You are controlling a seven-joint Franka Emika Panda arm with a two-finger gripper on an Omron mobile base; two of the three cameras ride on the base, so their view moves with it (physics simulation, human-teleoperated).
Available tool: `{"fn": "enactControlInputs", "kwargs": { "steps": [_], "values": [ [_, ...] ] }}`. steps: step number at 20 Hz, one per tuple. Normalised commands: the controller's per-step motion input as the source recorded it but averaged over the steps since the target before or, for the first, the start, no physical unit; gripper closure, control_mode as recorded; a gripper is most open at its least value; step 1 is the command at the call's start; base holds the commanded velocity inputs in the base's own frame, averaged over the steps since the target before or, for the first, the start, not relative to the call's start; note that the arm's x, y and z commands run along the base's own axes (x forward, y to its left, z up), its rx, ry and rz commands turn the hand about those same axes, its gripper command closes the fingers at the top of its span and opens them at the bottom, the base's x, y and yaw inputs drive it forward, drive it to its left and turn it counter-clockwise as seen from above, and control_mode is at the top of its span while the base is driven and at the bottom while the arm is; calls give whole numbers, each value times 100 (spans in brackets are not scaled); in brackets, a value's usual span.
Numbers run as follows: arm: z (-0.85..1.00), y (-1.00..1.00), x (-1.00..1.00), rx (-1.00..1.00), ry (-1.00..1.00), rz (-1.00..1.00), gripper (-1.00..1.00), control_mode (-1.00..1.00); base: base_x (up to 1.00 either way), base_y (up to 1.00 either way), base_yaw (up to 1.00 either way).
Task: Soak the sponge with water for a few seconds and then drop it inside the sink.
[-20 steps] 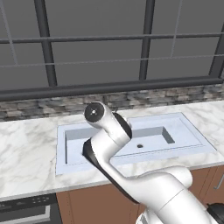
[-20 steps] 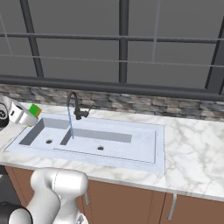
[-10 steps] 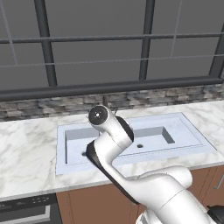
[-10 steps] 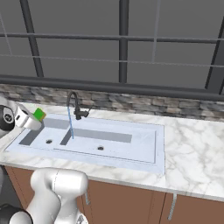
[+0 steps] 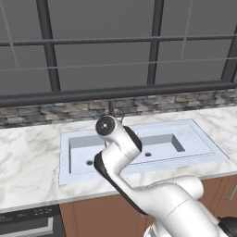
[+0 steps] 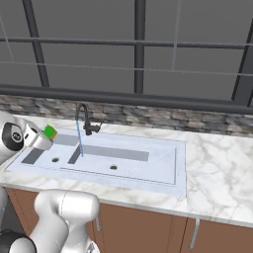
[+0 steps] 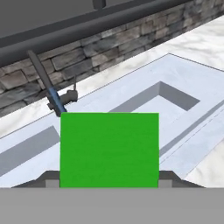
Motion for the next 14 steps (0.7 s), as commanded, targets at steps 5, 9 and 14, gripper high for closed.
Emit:
{"fn": "enactControlInputs", "kwargs": {
  "steps": [5,9,14],
  "values": [
    [-12,-8,17,0,0,-5,100,-100,0,0,0],
    [-14,-3,9,0,0,-5,100,-100,0,0,0],
    [-1,0,11,1,6,-6,100,-100,0,0,0]
  ]
}}
